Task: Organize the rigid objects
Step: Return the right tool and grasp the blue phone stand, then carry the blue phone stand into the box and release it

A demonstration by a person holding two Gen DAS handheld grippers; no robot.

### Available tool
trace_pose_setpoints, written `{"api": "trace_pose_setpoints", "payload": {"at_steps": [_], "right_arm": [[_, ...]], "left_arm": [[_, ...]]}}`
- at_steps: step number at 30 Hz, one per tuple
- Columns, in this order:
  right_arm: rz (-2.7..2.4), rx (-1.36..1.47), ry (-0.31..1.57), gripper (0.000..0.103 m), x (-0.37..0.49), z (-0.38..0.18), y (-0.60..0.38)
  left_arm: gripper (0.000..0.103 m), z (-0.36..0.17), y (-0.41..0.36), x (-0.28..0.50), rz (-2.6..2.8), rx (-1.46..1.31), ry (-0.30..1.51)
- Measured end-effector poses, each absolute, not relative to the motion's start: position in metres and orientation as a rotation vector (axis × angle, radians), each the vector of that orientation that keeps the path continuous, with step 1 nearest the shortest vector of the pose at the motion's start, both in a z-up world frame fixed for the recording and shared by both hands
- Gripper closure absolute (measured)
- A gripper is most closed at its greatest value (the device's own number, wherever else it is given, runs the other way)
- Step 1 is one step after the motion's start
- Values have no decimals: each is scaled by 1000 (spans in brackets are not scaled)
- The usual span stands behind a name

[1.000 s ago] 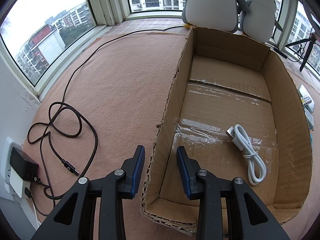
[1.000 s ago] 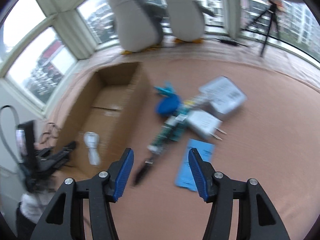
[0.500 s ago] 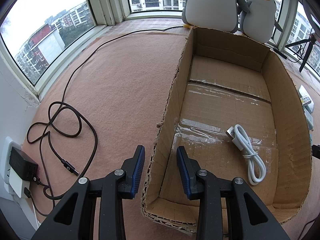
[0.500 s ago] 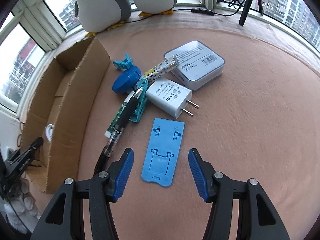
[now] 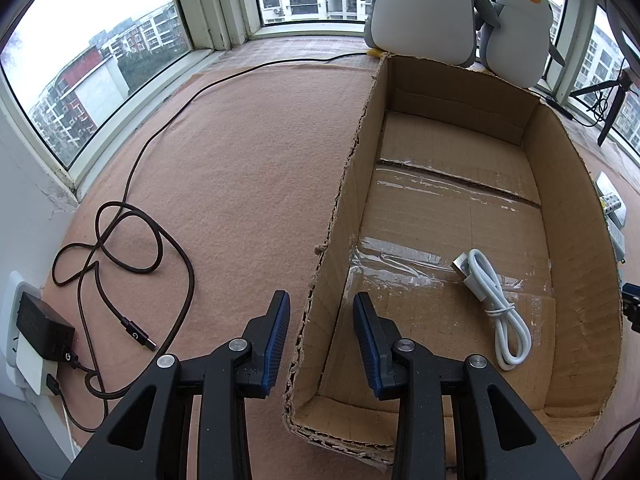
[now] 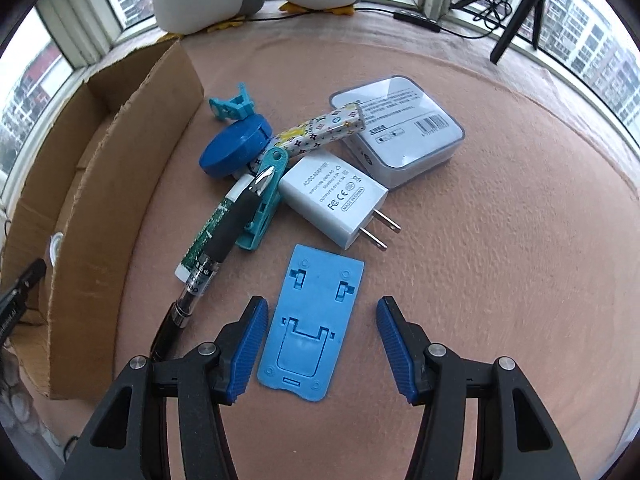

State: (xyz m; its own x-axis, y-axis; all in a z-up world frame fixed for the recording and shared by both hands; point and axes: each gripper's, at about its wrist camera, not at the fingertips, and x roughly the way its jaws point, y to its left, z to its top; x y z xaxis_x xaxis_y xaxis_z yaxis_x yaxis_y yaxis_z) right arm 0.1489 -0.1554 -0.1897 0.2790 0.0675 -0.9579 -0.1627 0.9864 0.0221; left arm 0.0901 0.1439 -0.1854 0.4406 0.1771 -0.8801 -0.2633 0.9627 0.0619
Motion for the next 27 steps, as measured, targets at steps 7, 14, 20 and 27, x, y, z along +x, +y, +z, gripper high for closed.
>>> {"api": "trace_pose_setpoints", "payload": {"at_steps": [7, 14, 20, 27], "right_arm": [[177, -111, 1277, 69, 147, -188, -159], [208, -99, 1273, 70, 140, -184, -163], [220, -41, 1267, 70, 128, -181, -173], [256, -2, 1204, 70, 121, -154, -174]], "left_arm": [[67, -186, 143, 90, 274, -87, 1080], [67, -186, 143, 90, 274, -88, 1080], [67, -186, 142, 91, 274, -87, 1080], [67, -186, 142, 91, 275, -87, 1079]]}}
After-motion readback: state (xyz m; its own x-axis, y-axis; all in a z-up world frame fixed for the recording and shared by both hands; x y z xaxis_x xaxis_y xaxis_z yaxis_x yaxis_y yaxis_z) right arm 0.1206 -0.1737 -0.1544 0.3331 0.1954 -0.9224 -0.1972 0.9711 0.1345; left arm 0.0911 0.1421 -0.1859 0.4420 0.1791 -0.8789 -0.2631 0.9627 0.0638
